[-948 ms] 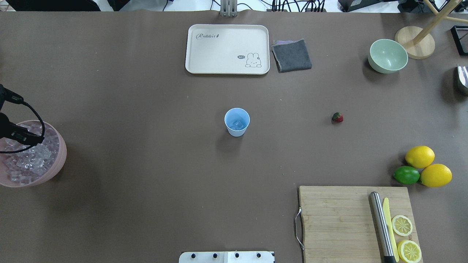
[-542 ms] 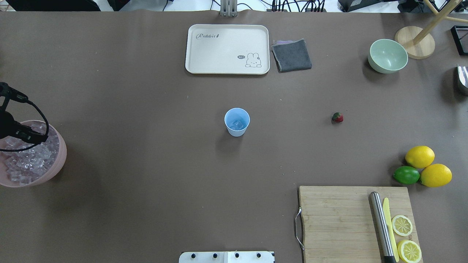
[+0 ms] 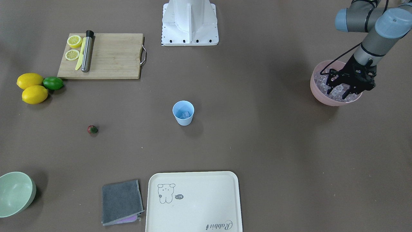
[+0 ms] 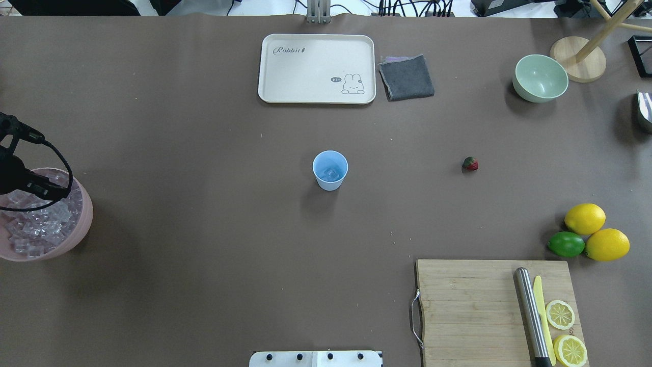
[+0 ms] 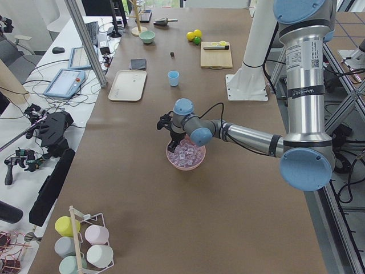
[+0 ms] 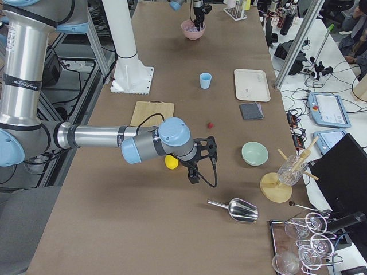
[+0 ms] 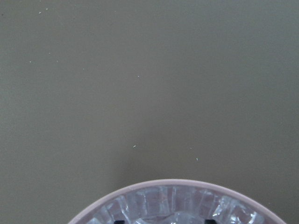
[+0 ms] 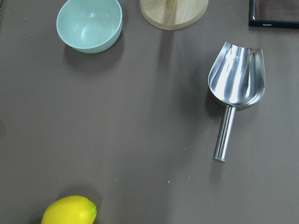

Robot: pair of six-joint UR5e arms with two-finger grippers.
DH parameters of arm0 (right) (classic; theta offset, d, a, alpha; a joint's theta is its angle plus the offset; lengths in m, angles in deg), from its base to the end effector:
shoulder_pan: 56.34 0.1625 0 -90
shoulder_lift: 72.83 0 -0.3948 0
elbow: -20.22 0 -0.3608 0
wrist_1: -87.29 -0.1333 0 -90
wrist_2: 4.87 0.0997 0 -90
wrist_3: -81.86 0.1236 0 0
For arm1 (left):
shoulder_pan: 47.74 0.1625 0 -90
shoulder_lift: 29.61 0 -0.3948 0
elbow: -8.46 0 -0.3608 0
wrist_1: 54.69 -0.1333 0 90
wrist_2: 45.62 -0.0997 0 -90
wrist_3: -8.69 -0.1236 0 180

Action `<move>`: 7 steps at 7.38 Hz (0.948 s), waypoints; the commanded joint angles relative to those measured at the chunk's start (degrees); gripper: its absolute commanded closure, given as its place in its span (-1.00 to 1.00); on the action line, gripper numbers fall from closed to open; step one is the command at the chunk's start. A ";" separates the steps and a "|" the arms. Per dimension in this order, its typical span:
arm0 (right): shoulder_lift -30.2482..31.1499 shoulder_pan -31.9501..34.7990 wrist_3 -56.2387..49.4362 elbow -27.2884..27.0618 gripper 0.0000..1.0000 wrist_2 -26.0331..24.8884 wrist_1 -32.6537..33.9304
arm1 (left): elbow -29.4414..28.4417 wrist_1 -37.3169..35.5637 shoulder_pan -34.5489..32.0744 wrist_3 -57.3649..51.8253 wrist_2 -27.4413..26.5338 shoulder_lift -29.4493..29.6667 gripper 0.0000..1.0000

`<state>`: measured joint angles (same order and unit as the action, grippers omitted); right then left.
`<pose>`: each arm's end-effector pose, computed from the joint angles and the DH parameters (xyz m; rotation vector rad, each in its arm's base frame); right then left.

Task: Put ice and strawberries in cup
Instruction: 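Lower the left gripper into the pink bowl and grasp more ice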

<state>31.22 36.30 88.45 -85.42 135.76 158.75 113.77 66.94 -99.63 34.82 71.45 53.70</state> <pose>0.0555 -0.3833 0.5748 0.2974 -0.8841 -0.0060 0.2220 -0.4079 0.5201 0.3446 0.7534 0.3629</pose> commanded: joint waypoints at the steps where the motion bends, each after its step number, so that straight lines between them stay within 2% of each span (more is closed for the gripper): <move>1: 0.01 0.00 0.00 -0.09 -1.00 0.00 0.00 | 0.33 -0.16 0.48 -0.03 0.17 0.01 0.27; 2: 0.01 0.00 0.00 -0.09 -1.00 0.00 0.00 | 0.33 -0.25 0.39 -0.03 1.74 0.01 0.71; 3: 0.01 0.00 0.00 -0.09 -1.00 0.00 0.00 | 0.33 -0.25 -0.04 -0.21 4.19 0.01 1.00; 6: 0.01 0.00 0.00 -0.09 -1.00 0.00 -0.09 | 1.56 -0.60 -1.27 -0.65 5.79 0.10 1.00; 7: 0.01 0.00 0.09 -0.09 -1.00 0.00 -0.09 | 1.48 -0.60 -5.02 -0.65 11.63 0.71 1.00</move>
<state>31.23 36.30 88.47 -85.51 135.76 158.69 115.04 66.43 -101.64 34.23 78.40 53.95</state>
